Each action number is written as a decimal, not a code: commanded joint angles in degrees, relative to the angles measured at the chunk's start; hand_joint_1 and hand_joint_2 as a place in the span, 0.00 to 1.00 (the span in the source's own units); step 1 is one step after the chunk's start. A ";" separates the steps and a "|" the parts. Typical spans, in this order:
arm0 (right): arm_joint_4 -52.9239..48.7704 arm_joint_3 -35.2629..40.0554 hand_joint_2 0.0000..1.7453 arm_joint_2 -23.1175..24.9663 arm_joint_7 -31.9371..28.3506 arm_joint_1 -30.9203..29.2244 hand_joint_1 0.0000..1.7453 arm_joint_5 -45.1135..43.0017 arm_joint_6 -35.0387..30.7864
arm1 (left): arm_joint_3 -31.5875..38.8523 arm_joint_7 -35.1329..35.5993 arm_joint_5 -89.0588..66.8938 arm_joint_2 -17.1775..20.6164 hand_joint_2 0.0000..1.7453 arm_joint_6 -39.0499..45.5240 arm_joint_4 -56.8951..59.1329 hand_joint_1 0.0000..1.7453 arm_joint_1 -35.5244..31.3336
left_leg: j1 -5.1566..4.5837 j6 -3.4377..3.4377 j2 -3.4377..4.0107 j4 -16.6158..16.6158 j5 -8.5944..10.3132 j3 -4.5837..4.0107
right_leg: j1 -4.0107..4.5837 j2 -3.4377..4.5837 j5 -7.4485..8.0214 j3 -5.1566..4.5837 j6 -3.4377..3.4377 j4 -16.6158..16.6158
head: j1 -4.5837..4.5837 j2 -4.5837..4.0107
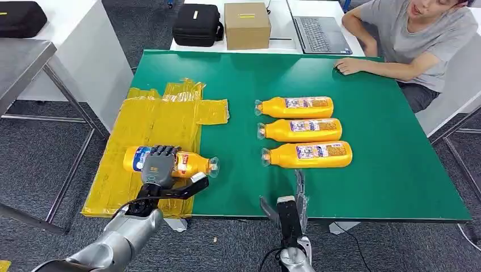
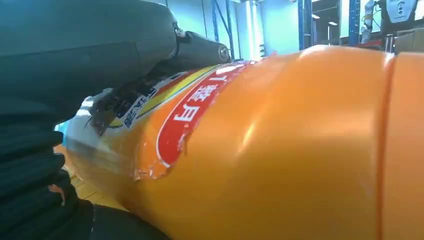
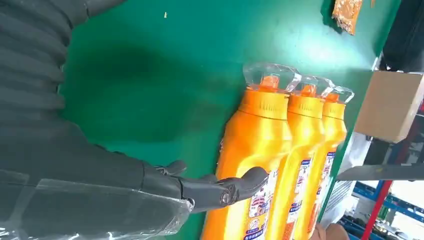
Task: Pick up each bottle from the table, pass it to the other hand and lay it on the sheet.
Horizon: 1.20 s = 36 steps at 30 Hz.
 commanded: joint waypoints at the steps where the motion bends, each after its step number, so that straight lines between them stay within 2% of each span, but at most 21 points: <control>1: 1.13 -0.35 1.00 -0.71 0.00 -1.30 0.00 -0.28 -0.38 | -0.41 0.39 -0.16 -0.74 1.00 -0.95 3.40 0.27 -0.91 | 0.02 -0.09 0.04 -0.04 -0.09 0.22 | 0.03 -0.01 -0.09 0.20 -0.08 -0.02 | 0.00 0.00; 2: 1.82 -0.33 1.00 -0.67 0.00 -1.75 0.00 -0.21 -0.47 | -0.64 0.60 -0.41 -1.06 1.00 -1.41 3.48 0.14 -1.20 | 0.02 -0.07 0.03 -0.03 -0.05 0.14 | 0.02 0.00 -0.05 0.13 -0.06 -0.02 | 0.00 0.00; 4: 1.96 -0.35 1.00 -0.66 0.00 -1.78 0.00 -0.17 -0.74 | -0.75 0.50 -0.51 -1.31 1.00 -1.31 3.34 0.04 -1.14 | 0.03 -0.09 0.04 -0.02 -0.09 0.19 | 0.03 -0.01 -0.09 0.18 -0.08 -0.01 | 0.00 0.00; 6: 1.69 -0.39 1.00 -0.78 0.00 -1.56 0.00 -0.19 -1.06 | -0.77 -0.02 -0.38 -1.75 1.00 -1.50 3.14 0.01 -1.09 | 0.03 -0.11 0.04 -0.02 -0.12 0.26 | 0.04 -0.01 -0.12 0.24 -0.09 0.00 | 0.00 0.00; 18: 2.29 -0.49 1.00 -0.58 0.00 -1.36 0.00 -0.30 -1.75 | -2.12 -1.54 -1.00 -4.05 1.00 -1.46 1.74 0.00 -1.60 | 0.03 -0.08 -0.01 -0.01 -0.09 0.17 | 0.04 -0.05 -0.09 0.18 -0.08 0.00 | 0.00 0.00; 30: 2.26 -0.60 1.00 -0.58 0.00 -1.35 0.00 -0.35 -2.01 | -2.66 -2.33 -1.22 -4.29 1.00 -1.54 1.34 0.00 -1.57 | 0.03 -0.08 0.01 -0.01 -0.06 0.11 | 0.04 -0.04 -0.06 0.11 -0.07 -0.01 | 0.00 0.00; 31: 2.20 -0.59 1.00 -0.61 0.00 -1.30 0.00 -0.35 -2.01 | -2.76 -2.30 -1.28 -4.39 0.00 -1.45 1.22 0.00 -1.56 | 0.04 -0.13 0.02 0.02 -0.14 0.25 | 0.06 -0.05 -0.14 0.24 -0.11 0.03 | 0.02 0.00; 36: 1.77 -0.80 1.00 -0.63 0.00 -0.90 0.00 -0.35 -2.38 | -4.10 -3.90 -1.92 -5.24 0.00 -1.07 0.22 0.00 -1.52 | 0.05 -0.11 -0.02 0.02 -0.11 0.19 | 0.06 -0.08 -0.12 0.19 -0.10 0.01 | 0.00 0.00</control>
